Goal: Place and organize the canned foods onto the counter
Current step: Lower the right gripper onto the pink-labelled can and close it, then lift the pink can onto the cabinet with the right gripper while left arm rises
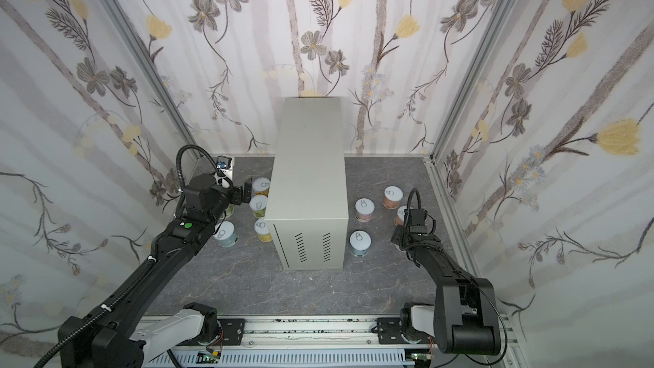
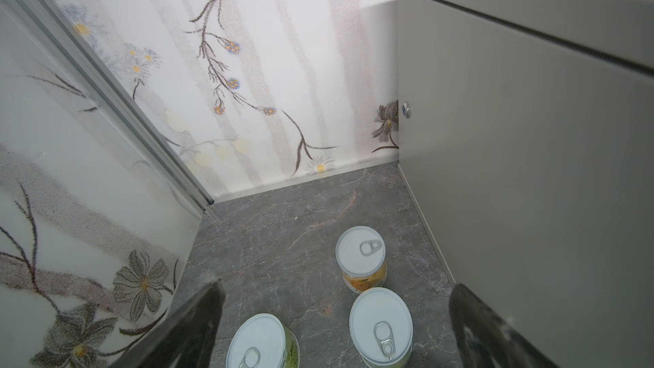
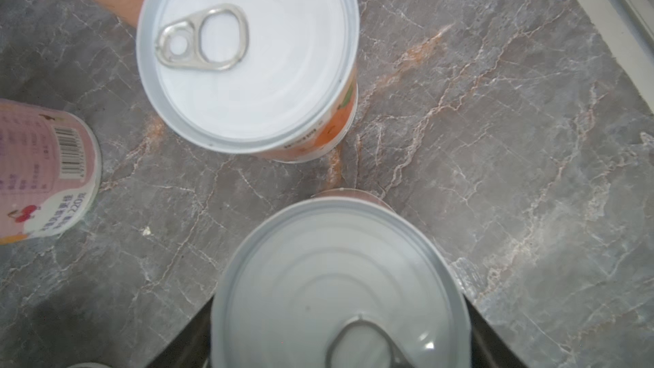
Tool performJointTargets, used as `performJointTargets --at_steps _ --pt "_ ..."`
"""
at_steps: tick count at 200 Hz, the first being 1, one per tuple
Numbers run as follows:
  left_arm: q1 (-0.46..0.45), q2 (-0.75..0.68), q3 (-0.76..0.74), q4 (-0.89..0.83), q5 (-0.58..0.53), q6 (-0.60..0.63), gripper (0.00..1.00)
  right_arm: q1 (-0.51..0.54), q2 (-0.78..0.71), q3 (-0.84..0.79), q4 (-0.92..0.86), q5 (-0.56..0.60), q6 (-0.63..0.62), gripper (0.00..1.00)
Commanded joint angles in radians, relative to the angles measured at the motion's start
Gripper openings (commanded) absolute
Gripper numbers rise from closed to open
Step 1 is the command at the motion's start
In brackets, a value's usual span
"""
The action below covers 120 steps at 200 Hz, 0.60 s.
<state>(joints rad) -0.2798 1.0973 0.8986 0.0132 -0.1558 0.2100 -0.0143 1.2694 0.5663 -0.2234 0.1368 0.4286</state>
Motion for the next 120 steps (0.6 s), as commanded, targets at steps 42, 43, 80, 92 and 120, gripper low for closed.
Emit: performJointTargets --at_steps 42,43,80,92,120 --pt "0.0 0.036 0.071 -0.042 -0.006 0.038 1.0 -0.001 -0.085 0.178 -0.235 0.033 -0.011 0.43" --pt "0.0 0.037 0.072 -0.043 -0.008 0.039 1.0 -0.001 -0.088 0.179 -0.24 0.034 -0.012 0.43" --pt "-0.001 0.037 0.058 -0.019 -0.005 0.055 1.0 0.0 -0.158 0.43 -0.435 0.013 -0.028 0.42" --pt "-0.001 0.038 0.056 -0.012 0.001 0.055 1.0 0.002 -0.162 0.519 -0.479 0.004 -0.04 0.41" --pt "0.0 0.036 0.054 -0.003 0.022 0.051 1.0 0.021 -0.106 0.77 -0.57 -0.011 -0.105 0.41"
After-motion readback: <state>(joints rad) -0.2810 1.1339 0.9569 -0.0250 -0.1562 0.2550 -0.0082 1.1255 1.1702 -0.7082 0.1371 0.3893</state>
